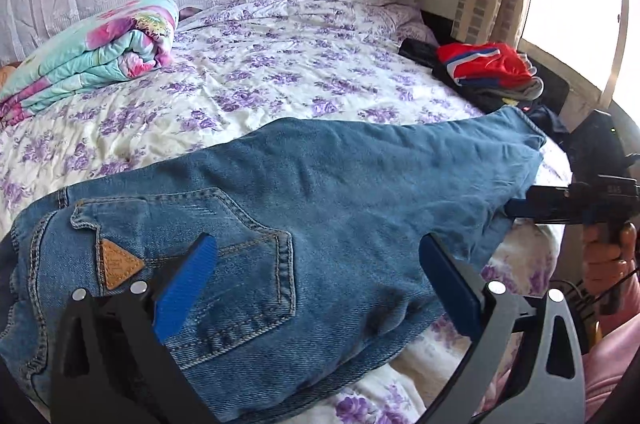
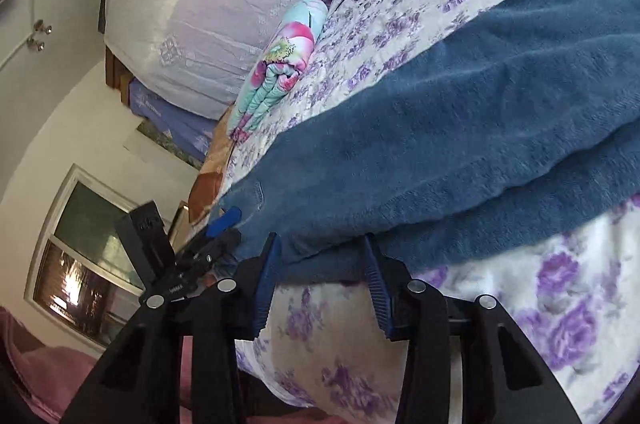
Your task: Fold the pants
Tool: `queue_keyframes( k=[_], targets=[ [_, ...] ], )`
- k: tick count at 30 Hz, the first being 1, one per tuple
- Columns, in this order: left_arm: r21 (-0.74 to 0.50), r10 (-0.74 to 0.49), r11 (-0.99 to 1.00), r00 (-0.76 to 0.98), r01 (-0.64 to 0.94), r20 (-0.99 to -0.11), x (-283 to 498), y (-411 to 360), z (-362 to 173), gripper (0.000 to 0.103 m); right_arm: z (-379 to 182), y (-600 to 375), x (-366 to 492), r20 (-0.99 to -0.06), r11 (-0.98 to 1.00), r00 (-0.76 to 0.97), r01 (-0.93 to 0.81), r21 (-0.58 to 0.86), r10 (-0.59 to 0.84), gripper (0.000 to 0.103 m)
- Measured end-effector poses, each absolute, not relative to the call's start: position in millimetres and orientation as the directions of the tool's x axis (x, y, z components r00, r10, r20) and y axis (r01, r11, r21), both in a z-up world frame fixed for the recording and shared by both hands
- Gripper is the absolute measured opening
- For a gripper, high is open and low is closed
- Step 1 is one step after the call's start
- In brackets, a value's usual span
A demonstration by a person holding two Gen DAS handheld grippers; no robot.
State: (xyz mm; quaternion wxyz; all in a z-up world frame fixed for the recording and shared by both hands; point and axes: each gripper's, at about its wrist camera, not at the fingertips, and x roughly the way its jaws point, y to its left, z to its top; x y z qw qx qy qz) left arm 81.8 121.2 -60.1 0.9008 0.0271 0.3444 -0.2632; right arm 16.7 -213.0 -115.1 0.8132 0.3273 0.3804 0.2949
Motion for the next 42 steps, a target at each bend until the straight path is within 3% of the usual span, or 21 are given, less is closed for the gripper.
queue_keyframes(
  k=[8, 11, 12, 18, 23, 25, 27, 28, 34, 38, 42],
  targets=[
    [-0.152, -0.478, 0.853, 0.628, 0.500, -0.614, 79.6, 125.6, -58.5, 0.099, -136.3, -215.6, 37.6, -0.446, 0.553, 0.540, -0.044, 0.832, 0.714, 0.040],
    [-0.154, -0.480, 0.852, 0.629, 0.501, -0.612, 79.5, 126.3, -57.8, 0.099, -131.5, -208.0, 35.5, -0.469, 0.591, 0.535, -0.073, 0.803, 0.703, 0.012],
    [-0.155, -0.484, 0.850, 0.630, 0.503, -0.608, 78.8, 126.8, -57.0, 0.099, -128.9, -208.0, 34.1, -0.455, 0.580, 0.534, -0.084, 0.810, 0.713, 0.010],
    [-0.109, -0.472, 0.849, 0.649, 0.518, -0.597, 67.2, 128.0, -48.4, 0.099, -98.1, -214.2, 6.0, -0.394, 0.578, 0.562, -0.191, 0.794, 0.727, 0.007],
    [-0.072, -0.436, 0.861, 0.658, 0.503, -0.614, 57.6, 135.9, -49.6, 0.099, -138.3, -215.3, 11.5, -0.521, 0.638, 0.514, -0.070, 0.767, 0.681, 0.006],
    [-0.073, -0.413, 0.875, 0.661, 0.478, -0.627, 55.9, 143.6, -50.4, 0.099, -140.5, -216.8, 8.1, -0.502, 0.622, 0.512, -0.083, 0.779, 0.697, 0.008],
    [-0.078, -0.407, 0.881, 0.666, 0.466, -0.625, 52.5, 150.4, -48.6, 0.099, -132.2, -216.5, 4.9, -0.468, 0.591, 0.495, -0.119, 0.798, 0.732, 0.045],
    [-0.088, -0.419, 0.877, 0.663, 0.472, -0.621, 50.5, 152.7, -47.0, 0.099, -127.2, -215.2, 3.4, -0.439, 0.570, 0.495, -0.145, 0.809, 0.749, 0.049],
    [-0.055, -0.394, 0.891, 0.709, 0.450, -0.585, 39.0, 161.4, -33.6, 0.099, -106.1, -165.4, 17.6, -0.445, 0.581, 0.407, -0.317, 0.750, 0.798, 0.047],
    [-0.034, -0.365, 0.905, 0.733, 0.424, -0.574, 25.9, 172.1, -28.0, 0.099, -73.0, -117.1, 13.8, -0.535, 0.665, 0.405, -0.550, 0.505, 0.742, 0.047],
    [-0.037, -0.336, 0.921, 0.746, 0.387, -0.575, 20.9, 184.8, -29.7, 0.099, -65.7, -72.7, 21.3, -0.637, 0.721, 0.463, -0.657, 0.220, 0.617, 0.046]
  ],
)
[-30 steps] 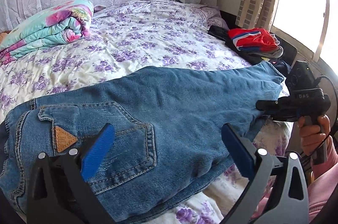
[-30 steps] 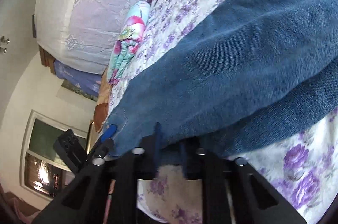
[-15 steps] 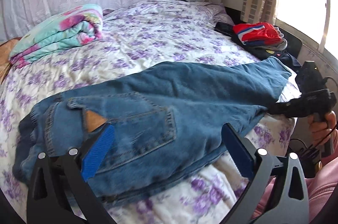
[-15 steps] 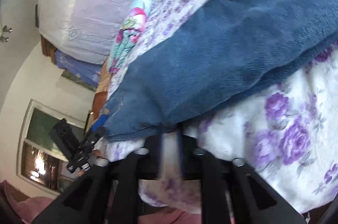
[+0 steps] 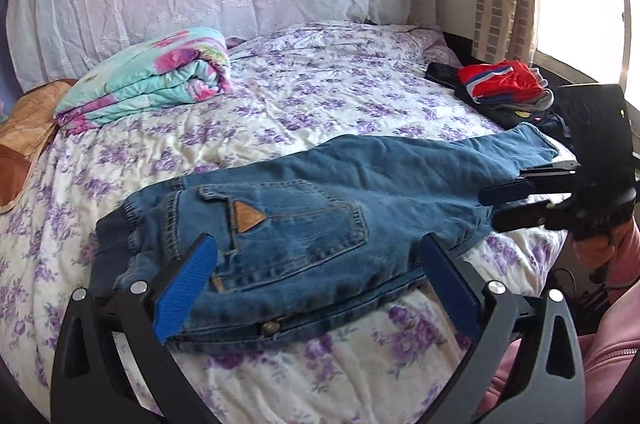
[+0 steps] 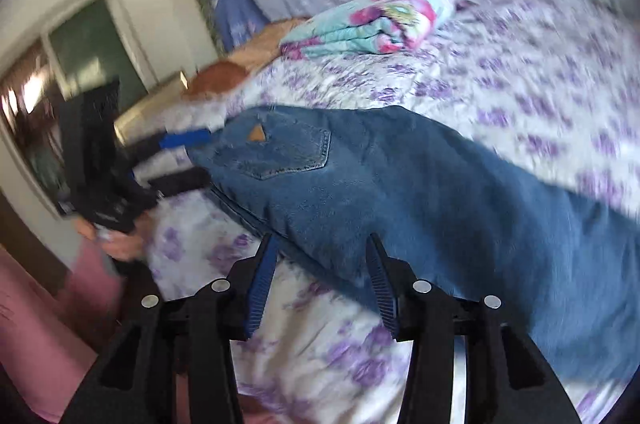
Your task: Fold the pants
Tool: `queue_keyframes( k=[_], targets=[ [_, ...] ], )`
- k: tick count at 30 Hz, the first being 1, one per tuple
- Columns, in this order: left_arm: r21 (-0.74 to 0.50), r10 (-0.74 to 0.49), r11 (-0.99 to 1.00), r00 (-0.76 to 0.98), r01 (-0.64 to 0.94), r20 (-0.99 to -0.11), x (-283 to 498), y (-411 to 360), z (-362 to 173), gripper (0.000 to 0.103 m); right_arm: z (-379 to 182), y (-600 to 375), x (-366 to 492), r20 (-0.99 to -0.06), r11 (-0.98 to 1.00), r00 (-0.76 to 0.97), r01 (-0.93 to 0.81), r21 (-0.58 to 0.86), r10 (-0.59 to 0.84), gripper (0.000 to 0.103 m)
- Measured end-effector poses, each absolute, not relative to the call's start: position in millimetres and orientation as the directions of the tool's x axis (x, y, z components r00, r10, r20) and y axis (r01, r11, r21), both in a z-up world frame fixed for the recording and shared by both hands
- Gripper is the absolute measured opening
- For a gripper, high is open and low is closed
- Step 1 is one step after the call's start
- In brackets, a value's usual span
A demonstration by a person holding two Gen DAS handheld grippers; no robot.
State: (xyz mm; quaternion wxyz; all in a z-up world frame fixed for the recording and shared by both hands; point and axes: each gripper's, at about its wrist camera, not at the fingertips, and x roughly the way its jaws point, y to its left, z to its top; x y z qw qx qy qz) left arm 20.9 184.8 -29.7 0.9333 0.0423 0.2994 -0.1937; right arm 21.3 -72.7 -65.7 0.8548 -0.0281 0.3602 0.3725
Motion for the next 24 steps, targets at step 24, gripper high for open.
queue_keyframes(
  k=[24],
  targets=[
    [-0.066, -0.318, 0.941, 0.802, 0.332, -0.506, 22.8, 206.6, -3.9, 0.099, -84.5, -20.0, 7.2, -0.704, 0.647, 0.477, -0.762, -0.032, 0.527, 0.040]
  ],
)
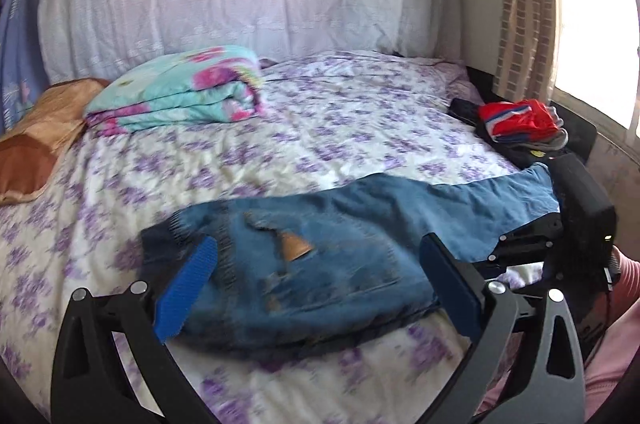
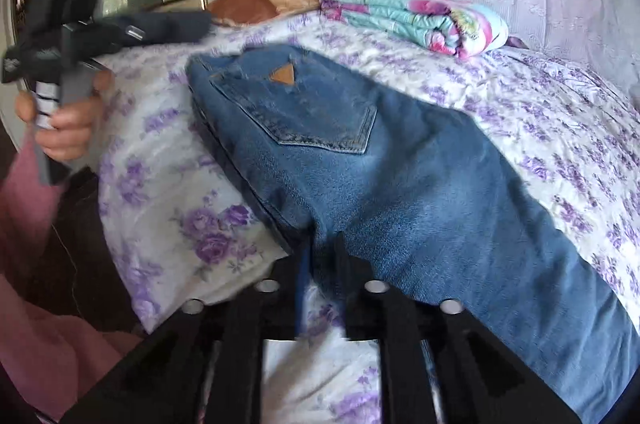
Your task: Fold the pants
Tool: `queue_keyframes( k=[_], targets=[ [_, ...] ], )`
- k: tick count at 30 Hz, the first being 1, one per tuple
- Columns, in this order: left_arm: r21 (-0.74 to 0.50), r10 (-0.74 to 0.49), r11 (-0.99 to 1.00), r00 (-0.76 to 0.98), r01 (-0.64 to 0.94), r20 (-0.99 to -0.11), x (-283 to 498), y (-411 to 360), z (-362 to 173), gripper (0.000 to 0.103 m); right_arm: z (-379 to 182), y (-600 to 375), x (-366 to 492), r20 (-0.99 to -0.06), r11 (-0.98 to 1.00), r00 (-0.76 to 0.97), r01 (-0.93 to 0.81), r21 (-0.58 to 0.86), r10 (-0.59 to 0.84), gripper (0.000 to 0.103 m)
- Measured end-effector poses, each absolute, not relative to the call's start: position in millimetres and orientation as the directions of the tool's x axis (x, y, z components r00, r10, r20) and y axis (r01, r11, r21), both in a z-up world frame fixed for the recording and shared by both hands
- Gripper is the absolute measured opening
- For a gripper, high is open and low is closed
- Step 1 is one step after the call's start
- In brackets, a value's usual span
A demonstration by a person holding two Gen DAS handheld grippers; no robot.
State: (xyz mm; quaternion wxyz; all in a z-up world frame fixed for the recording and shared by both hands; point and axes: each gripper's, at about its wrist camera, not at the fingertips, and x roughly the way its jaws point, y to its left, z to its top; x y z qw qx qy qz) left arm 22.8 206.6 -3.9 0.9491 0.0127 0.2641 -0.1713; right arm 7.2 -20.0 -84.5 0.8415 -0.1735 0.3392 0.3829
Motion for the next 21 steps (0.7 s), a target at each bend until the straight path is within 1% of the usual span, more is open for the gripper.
queue_keyframes(
  k=[1, 2, 3, 5, 6, 7, 9, 11, 12, 13, 14, 16, 17, 18, 19, 20, 21],
  targets=[
    [-0.064, -0.340, 0.931, 0.793, 0.358, -0.506, 28.5, 193.6, -2.9, 0.099, -77.1, -28.3, 4.4, -0.678, 0.650, 0.477, -0.760, 0.002, 0.560, 0.045],
    [-0.062, -0.357, 0.923, 0.784, 0.380, -0.508, 31.9, 184.1, -2.9, 0.099, -67.7, -42.2, 0.0, -0.633, 0.670, 0.505, -0.741, 0.029, 0.586, 0.047],
    [-0.059, -0.387, 0.906, 0.767, 0.418, -0.511, 37.3, 168.9, -3.3, 0.099, -61.8, -54.5, -3.2, -0.607, 0.692, 0.533, -0.721, 0.039, 0.590, 0.047],
    [-0.064, -0.434, 0.879, 0.738, 0.472, -0.517, 42.8, 147.2, -7.4, 0.099, -51.1, -91.0, -9.9, -0.554, 0.770, 0.625, -0.636, 0.046, 0.550, 0.048],
    [-0.065, -0.456, 0.862, 0.711, 0.503, -0.535, 49.0, 131.6, -14.1, 0.099, -48.8, -111.0, -11.2, -0.532, 0.812, 0.670, -0.581, 0.057, 0.517, 0.050],
    [-0.058, -0.455, 0.857, 0.698, 0.512, -0.552, 52.6, 123.1, -19.5, 0.099, -48.6, -131.9, -11.5, -0.518, 0.852, 0.709, -0.519, 0.075, 0.478, 0.052],
    [-0.019, -0.421, 0.854, 0.670, 0.519, -0.612, 61.7, 103.0, -39.2, 0.099, -55.0, -176.6, -11.5, -0.504, 0.915, 0.769, -0.382, 0.132, 0.394, 0.062],
    [-0.002, -0.365, 0.865, 0.627, 0.502, -0.689, 74.9, 93.6, -63.7, 0.099, -72.7, -219.1, -8.4, -0.514, 0.950, 0.800, -0.248, 0.188, 0.310, 0.065],
    [0.000, -0.343, 0.872, 0.610, 0.490, -0.714, 79.8, 93.0, -72.6, 0.099, -87.2, -237.8, -3.1, -0.550, 0.968, 0.799, -0.164, 0.190, 0.243, 0.062],
    [0.003, -0.330, 0.875, 0.602, 0.483, -0.727, 81.8, 91.8, -76.1, 0.099, -105.2, -256.5, 3.4, -0.607, 0.974, 0.768, -0.099, 0.205, 0.206, 0.056],
    [0.007, -0.333, 0.873, 0.608, 0.487, -0.721, 79.7, 91.2, -72.6, 0.099, -109.6, -265.1, 1.5, -0.597, 0.964, 0.766, -0.112, 0.242, 0.239, 0.053],
    [0.024, -0.320, 0.874, 0.612, 0.485, -0.723, 78.9, 90.3, -67.3, 0.099, -98.4, -271.5, -7.9, -0.567, 0.954, 0.777, -0.146, 0.263, 0.275, 0.057],
    [0.033, -0.309, 0.878, 0.619, 0.477, -0.722, 78.9, 90.6, -65.7, 0.099, -86.3, -276.4, -13.7, -0.526, 0.952, 0.802, -0.163, 0.260, 0.282, 0.060],
    [0.034, -0.304, 0.882, 0.623, 0.470, -0.721, 79.3, 92.3, -63.8, 0.099, -77.9, -284.9, -20.9, -0.475, 0.954, 0.840, -0.155, 0.257, 0.264, 0.069],
    [0.030, -0.302, 0.886, 0.624, 0.463, -0.720, 80.9, 94.2, -62.1, 0.099, -72.3, -294.5, -24.7, -0.436, 0.959, 0.870, -0.126, 0.254, 0.230, 0.073],
    [0.022, -0.302, 0.890, 0.625, 0.455, -0.720, 82.5, 97.7, -60.0, 0.099, -72.7, -308.3, -22.6, -0.428, 0.964, 0.885, -0.073, 0.255, 0.181, 0.078],
    [0.015, -0.302, 0.894, 0.625, 0.448, -0.720, 84.7, 99.3, -60.3, 0.099, -80.0, -320.2, -13.2, -0.469, 0.966, 0.872, -0.014, 0.258, 0.138, 0.078]
  ],
)
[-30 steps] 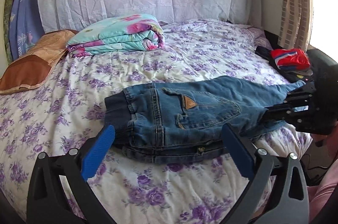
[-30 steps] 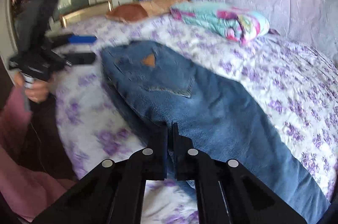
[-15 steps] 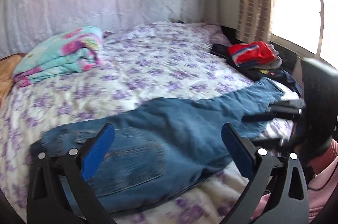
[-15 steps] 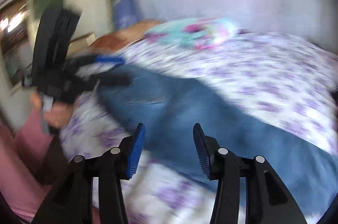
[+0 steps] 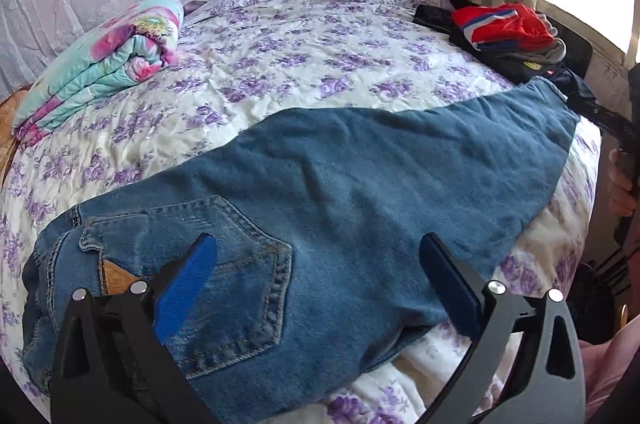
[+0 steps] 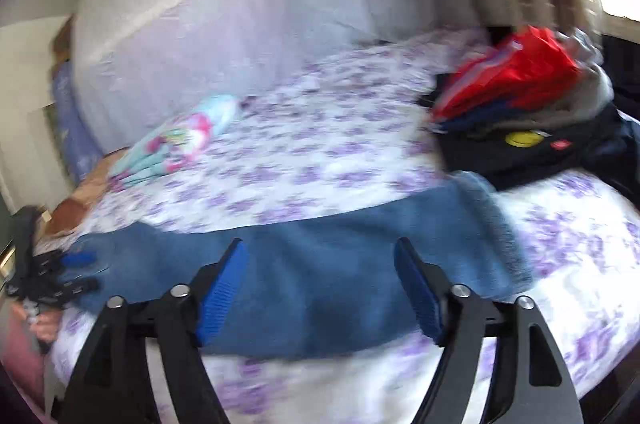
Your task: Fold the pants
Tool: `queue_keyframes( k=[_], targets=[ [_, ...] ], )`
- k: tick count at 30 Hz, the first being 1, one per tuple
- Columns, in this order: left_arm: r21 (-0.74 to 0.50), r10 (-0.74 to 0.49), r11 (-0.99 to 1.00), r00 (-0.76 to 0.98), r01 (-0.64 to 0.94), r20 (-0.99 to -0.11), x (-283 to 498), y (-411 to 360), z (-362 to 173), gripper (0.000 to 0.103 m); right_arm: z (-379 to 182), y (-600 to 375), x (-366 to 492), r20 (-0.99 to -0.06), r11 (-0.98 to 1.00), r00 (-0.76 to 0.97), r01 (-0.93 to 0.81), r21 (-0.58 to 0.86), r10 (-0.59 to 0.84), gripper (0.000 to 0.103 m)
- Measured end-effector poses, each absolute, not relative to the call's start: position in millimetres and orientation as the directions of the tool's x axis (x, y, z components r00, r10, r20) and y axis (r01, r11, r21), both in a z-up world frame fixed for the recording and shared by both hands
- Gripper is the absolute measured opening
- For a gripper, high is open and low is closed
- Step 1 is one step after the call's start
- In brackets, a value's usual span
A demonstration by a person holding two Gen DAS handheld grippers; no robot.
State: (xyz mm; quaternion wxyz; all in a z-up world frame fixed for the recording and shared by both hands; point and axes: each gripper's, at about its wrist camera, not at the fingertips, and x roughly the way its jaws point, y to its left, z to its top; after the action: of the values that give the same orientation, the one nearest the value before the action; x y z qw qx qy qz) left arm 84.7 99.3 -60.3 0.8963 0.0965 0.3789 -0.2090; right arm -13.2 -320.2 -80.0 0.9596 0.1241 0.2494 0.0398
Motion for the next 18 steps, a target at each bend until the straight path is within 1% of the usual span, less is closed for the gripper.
queue_keyframes(
  k=[1, 2, 3, 5, 7, 8, 9, 10, 14, 16, 18],
  targets=[
    [0.006, -0.300, 0.898, 0.623, 0.440, -0.722, 87.6, 99.8, -60.3, 0.099, -95.2, -335.5, 3.4, -0.559, 0.963, 0.825, 0.074, 0.257, 0.085, 0.077],
    [-0.007, -0.295, 0.904, 0.613, 0.427, -0.733, 92.7, 100.3, -62.5, 0.099, -104.9, -342.7, 15.8, -0.613, 0.958, 0.786, 0.105, 0.268, 0.086, 0.071],
    [-0.016, -0.293, 0.907, 0.604, 0.421, -0.741, 96.7, 100.6, -61.4, 0.099, -105.2, -343.6, 18.6, -0.616, 0.958, 0.783, 0.103, 0.267, 0.087, 0.072],
    [-0.023, -0.294, 0.909, 0.599, 0.417, -0.745, 100.2, 101.8, -61.4, 0.099, -85.7, -329.6, 19.2, -0.612, 0.983, 0.787, 0.051, 0.179, 0.071, 0.072],
    [-0.025, -0.306, 0.905, 0.609, 0.424, -0.732, 98.8, 101.8, -57.1, 0.099, -65.2, -317.9, 23.4, -0.581, 0.994, 0.812, 0.001, 0.105, 0.061, 0.072],
    [-0.025, -0.312, 0.904, 0.618, 0.427, -0.722, 98.6, 100.9, -54.0, 0.099, -56.5, -313.0, 29.1, -0.580, 0.997, 0.812, -0.022, 0.079, 0.064, 0.072],
    [-0.027, -0.323, 0.900, 0.625, 0.435, -0.711, 98.6, 99.9, -50.9, 0.099, -50.3, -311.4, 39.7, -0.599, 0.996, 0.797, -0.042, 0.075, 0.079, 0.072],
    [-0.028, -0.331, 0.897, 0.629, 0.440, -0.704, 99.1, 98.4, -48.5, 0.099, -46.7, -310.8, 49.7, -0.616, 0.994, 0.781, -0.064, 0.092, 0.108, 0.072],
    [-0.056, -0.390, 0.878, 0.642, 0.476, -0.660, 100.7, 93.6, -38.5, 0.099, -34.6, -276.5, 102.9, -0.646, 0.925, 0.662, -0.272, 0.265, 0.379, 0.072],
    [-0.054, -0.391, 0.874, 0.634, 0.482, -0.667, 104.1, 90.6, -44.9, 0.099, -30.1, -253.5, 120.6, -0.646, 0.870, 0.584, -0.354, 0.343, 0.492, 0.072],
    [-0.058, -0.374, 0.879, 0.609, 0.473, -0.699, 110.7, 89.2, -57.5, 0.099, -28.6, -218.8, 141.6, -0.642, 0.808, 0.497, -0.433, 0.400, 0.584, 0.073]
  ],
)
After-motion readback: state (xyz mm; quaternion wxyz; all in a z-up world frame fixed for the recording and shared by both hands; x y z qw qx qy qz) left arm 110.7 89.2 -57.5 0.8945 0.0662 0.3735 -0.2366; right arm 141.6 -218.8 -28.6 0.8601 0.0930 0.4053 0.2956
